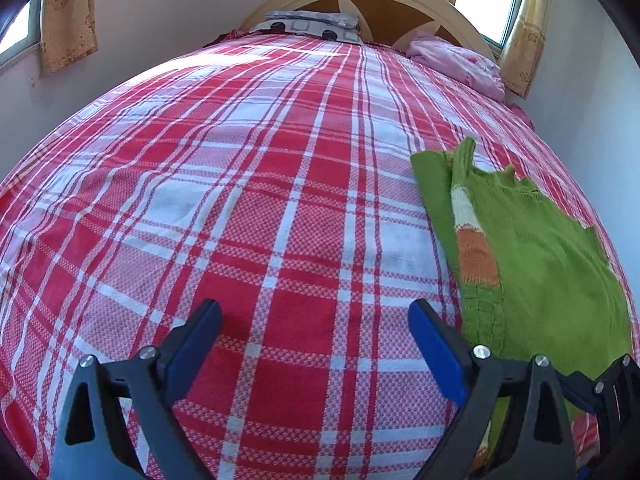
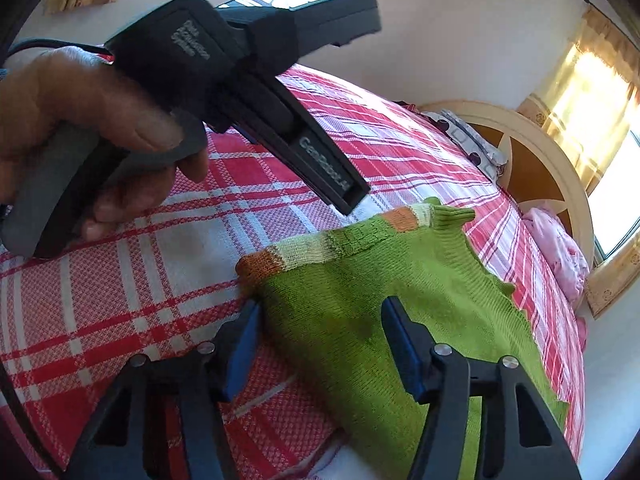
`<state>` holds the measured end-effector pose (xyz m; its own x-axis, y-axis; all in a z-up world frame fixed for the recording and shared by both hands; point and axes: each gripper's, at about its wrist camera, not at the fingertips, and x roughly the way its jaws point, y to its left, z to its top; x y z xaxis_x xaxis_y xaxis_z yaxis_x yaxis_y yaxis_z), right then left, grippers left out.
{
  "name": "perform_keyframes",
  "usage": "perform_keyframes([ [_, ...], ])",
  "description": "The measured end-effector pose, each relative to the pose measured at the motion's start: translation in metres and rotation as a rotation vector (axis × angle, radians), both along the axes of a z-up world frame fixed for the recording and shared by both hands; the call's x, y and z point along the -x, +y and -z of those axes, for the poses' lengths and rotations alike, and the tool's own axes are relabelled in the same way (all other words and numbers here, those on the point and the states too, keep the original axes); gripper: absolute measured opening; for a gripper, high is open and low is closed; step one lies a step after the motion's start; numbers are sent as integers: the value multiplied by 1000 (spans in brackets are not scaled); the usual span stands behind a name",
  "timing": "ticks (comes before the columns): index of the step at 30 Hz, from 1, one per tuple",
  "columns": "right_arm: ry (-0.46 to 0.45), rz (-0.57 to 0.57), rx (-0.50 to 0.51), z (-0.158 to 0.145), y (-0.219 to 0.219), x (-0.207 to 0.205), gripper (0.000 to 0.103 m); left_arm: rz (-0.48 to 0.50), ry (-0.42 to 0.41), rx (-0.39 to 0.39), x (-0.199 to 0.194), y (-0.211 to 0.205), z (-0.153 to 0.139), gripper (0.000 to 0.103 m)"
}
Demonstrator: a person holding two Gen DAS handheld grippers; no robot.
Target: Fold small clothes
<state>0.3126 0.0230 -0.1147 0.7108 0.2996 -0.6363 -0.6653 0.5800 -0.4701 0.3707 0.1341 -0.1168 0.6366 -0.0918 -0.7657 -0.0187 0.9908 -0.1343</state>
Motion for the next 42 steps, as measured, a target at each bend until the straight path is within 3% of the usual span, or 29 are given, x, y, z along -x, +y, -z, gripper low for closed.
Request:
perform_keyframes([
  [1, 3, 0, -1, 0, 1, -2, 54, 6, 1, -2, -3, -2, 0, 97],
  [3, 26, -11, -7, 1, 2, -3, 29, 11, -2, -8, -9, -5, -1, 97],
  [9, 63, -9, -46, 1, -3, -8, 28, 82, -31, -21, -25, -21, -7, 97],
  [21, 47, -10, -37, 4, -3, -7, 28, 239, -61, 137, -58, -40, -16, 95],
  [28, 56, -11, -49, 1, -4, -6, 28, 225, -130, 214, -59, -31, -37, 95],
  [34, 50, -11, -43, 1, -3, -7, 28, 327, -51, 163, -78, -59, -30, 95],
  [36, 45, -11, -37, 2, -3, -6, 28, 322, -28, 126, -87, -69, -23, 95],
  [38, 41, -11, -34, 2, -2, -5, 28, 309, -5, 137, -97, -70, -18, 87],
  [40, 39, -11, -32, 3, -1, -5, 28, 298, 25, 199, -106, -65, -13, 77],
  [42, 38, -11, -31, 3, 0, -4, 28, 308, 56, 254, -113, -63, -5, 54],
])
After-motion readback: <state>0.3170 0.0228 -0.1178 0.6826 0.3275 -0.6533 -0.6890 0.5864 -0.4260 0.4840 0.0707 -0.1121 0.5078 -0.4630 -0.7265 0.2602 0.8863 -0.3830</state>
